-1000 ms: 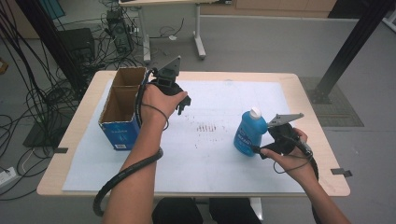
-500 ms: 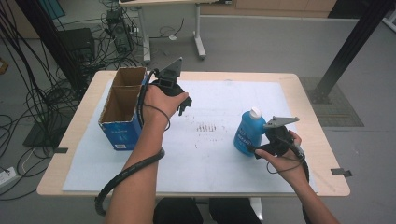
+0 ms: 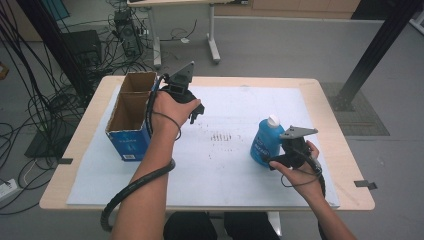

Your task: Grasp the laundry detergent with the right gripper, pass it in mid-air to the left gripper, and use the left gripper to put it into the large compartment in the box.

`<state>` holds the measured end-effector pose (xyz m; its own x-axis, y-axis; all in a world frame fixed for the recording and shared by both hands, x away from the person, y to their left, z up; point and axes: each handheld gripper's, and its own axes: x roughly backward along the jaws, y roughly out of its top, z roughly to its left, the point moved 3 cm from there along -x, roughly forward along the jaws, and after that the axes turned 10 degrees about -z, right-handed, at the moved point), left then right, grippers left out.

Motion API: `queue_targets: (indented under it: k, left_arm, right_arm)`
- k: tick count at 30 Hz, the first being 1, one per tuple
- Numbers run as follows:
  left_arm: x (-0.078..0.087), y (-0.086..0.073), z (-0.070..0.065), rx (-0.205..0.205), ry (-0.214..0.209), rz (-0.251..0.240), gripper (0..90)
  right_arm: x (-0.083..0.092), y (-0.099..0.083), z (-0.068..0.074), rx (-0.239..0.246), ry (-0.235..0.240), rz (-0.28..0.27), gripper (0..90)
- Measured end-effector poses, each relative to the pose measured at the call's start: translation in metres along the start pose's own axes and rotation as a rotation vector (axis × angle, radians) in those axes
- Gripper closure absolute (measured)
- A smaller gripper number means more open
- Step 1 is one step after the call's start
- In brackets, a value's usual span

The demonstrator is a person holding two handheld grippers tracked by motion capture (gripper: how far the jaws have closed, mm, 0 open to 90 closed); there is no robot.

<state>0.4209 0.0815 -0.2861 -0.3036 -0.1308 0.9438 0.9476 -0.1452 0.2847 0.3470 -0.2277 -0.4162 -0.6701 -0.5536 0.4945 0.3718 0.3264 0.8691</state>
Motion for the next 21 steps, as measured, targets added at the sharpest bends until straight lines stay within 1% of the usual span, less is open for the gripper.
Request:
queue_targets:
  k: [11,21]
  left_arm:
    - [-0.0006,0.0007,-0.0003,0.000,-0.005,-0.002,5.6]
    - [-0.0015,0.0008,-0.0007,0.005,-0.008,-0.004,5.5]
  right_arm:
    - [-0.0013,-0.0005,0.0005,-0.002,-0.004,-0.017,1.9]
    - [-0.0020,0.0014,0.0014,0.006,-0.010,-0.028,1.9]
